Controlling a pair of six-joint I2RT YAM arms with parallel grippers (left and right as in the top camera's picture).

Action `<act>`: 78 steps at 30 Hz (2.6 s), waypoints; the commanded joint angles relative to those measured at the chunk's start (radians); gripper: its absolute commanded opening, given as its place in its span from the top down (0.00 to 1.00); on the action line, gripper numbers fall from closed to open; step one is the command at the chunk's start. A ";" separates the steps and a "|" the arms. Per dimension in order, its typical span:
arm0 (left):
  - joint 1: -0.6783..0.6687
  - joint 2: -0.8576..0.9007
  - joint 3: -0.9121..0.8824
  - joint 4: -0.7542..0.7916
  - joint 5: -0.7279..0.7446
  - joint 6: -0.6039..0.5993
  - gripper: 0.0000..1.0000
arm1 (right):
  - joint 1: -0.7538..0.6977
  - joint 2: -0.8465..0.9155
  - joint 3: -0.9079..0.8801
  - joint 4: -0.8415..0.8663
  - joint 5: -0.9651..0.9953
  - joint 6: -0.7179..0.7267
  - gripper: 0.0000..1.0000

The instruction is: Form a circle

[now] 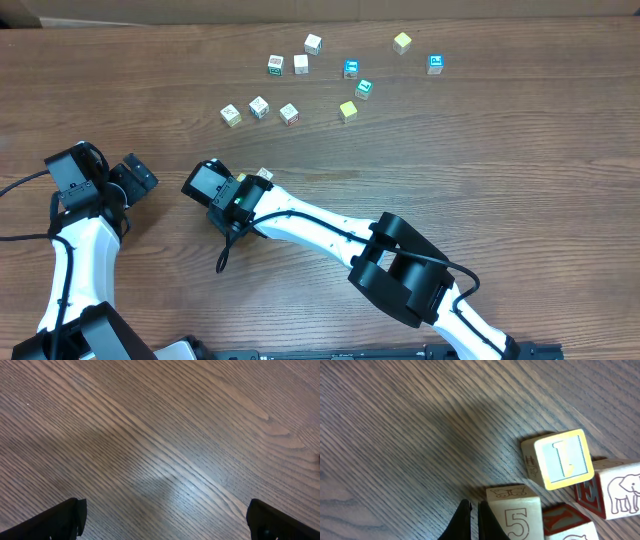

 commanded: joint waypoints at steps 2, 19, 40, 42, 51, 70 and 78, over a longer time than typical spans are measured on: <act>0.003 -0.015 -0.002 0.001 0.003 -0.009 0.00 | -0.005 -0.002 0.048 -0.009 -0.027 -0.004 0.96; 0.003 -0.015 -0.002 0.001 0.003 -0.009 0.00 | -0.169 -0.109 0.226 -0.333 -0.035 0.180 0.96; 0.003 -0.015 -0.002 0.001 0.003 -0.009 0.00 | -0.173 -0.108 -0.120 -0.266 -0.160 0.319 0.96; 0.003 -0.015 -0.002 0.001 0.003 -0.009 0.01 | -0.172 -0.108 -0.130 -0.251 -0.160 0.319 0.96; 0.003 -0.015 -0.002 0.001 0.003 -0.009 0.01 | -0.172 -0.104 -0.132 -0.217 -0.206 0.319 0.96; 0.003 -0.015 -0.002 0.001 0.003 -0.009 0.01 | -0.162 -0.095 -0.132 -0.199 -0.264 0.319 0.96; 0.003 -0.015 -0.002 0.001 0.003 -0.009 0.00 | -0.157 -0.095 -0.132 -0.177 -0.265 0.319 0.96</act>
